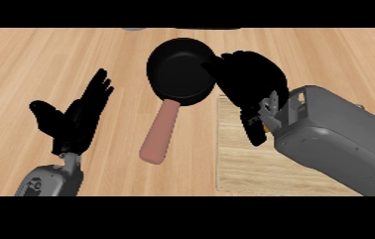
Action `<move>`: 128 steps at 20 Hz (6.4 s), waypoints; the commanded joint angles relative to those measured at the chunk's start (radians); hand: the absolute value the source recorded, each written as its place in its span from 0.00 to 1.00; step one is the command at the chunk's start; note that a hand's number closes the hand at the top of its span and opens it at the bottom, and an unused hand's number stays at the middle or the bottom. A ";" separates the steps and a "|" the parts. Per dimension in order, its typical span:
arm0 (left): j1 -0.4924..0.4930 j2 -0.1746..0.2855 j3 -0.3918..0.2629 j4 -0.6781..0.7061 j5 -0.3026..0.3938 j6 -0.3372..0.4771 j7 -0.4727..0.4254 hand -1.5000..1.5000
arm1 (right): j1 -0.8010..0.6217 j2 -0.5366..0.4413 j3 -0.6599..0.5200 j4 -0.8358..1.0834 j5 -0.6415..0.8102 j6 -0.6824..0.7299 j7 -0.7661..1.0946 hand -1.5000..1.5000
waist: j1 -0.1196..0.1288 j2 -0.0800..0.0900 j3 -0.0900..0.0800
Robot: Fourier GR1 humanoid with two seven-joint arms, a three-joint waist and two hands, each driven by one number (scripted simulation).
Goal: Pick the squash from the tray and place it in the pot
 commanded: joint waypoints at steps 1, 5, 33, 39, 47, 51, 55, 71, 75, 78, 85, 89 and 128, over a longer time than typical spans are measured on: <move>0.011 -0.028 -0.022 -0.020 -0.021 0.028 0.009 0.50 | -0.090 0.111 0.018 0.128 -0.057 0.141 0.214 0.00 | 0.005 0.006 0.001; 0.013 -0.010 0.002 -0.026 -0.014 0.022 0.024 0.50 | -0.120 0.143 0.025 0.218 -0.090 0.162 0.285 0.00 | -0.005 0.004 0.001; 0.025 -0.061 -0.010 -0.066 -0.072 0.036 0.053 0.50 | 0.062 0.215 0.077 0.245 0.062 0.116 0.383 0.00 | -0.022 0.007 0.004; 0.043 -0.005 0.059 -0.067 -0.014 -0.042 0.026 0.50 | 0.044 0.289 0.076 0.387 0.128 0.105 0.398 0.00 | -0.006 0.009 0.003; 0.011 -0.039 0.034 -0.044 -0.054 -0.019 0.047 0.50 | 0.137 0.251 0.089 0.386 0.238 0.125 0.361 0.00 | -0.020 0.008 0.004; -0.016 -0.039 0.065 -0.040 -0.038 -0.022 0.069 0.50 | 0.151 0.260 0.086 0.458 0.305 0.142 0.275 0.00 | -0.016 0.010 0.004; 0.033 -0.043 0.044 -0.093 -0.038 -0.035 0.071 0.50 | 0.185 0.257 0.097 0.478 0.357 0.161 0.289 0.00 | -0.015 0.008 0.004; -0.007 -0.057 0.103 -0.028 -0.057 -0.073 0.045 0.50 | 0.285 0.271 -0.038 0.469 0.531 0.227 0.061 1.00 | -0.013 0.011 0.004; 0.005 -0.085 0.060 -0.081 -0.102 -0.038 0.108 0.50 | 0.274 0.306 -0.032 0.522 0.626 0.191 -0.007 1.00 | -0.010 0.012 0.005; -0.036 -0.095 0.096 -0.020 -0.078 -0.054 0.080 0.50 | 0.331 0.315 -0.029 0.473 0.671 0.158 -0.007 1.00 | -0.015 0.012 0.004; 0.041 -0.087 0.092 -0.075 -0.099 -0.037 0.073 0.50 | 0.340 0.489 -0.351 0.418 0.651 -0.127 0.268 1.00 | -0.056 -0.014 0.008; 0.044 -0.084 0.111 -0.069 -0.092 -0.033 0.066 0.50 | 0.375 0.546 -0.447 0.320 0.664 -0.357 0.404 1.00 | -0.058 -0.016 0.007; 0.004 -0.101 0.071 -0.050 -0.091 -0.095 0.048 0.50 | -0.336 0.550 -0.601 0.426 1.002 -0.437 0.534 1.00 | 0.041 0.018 0.001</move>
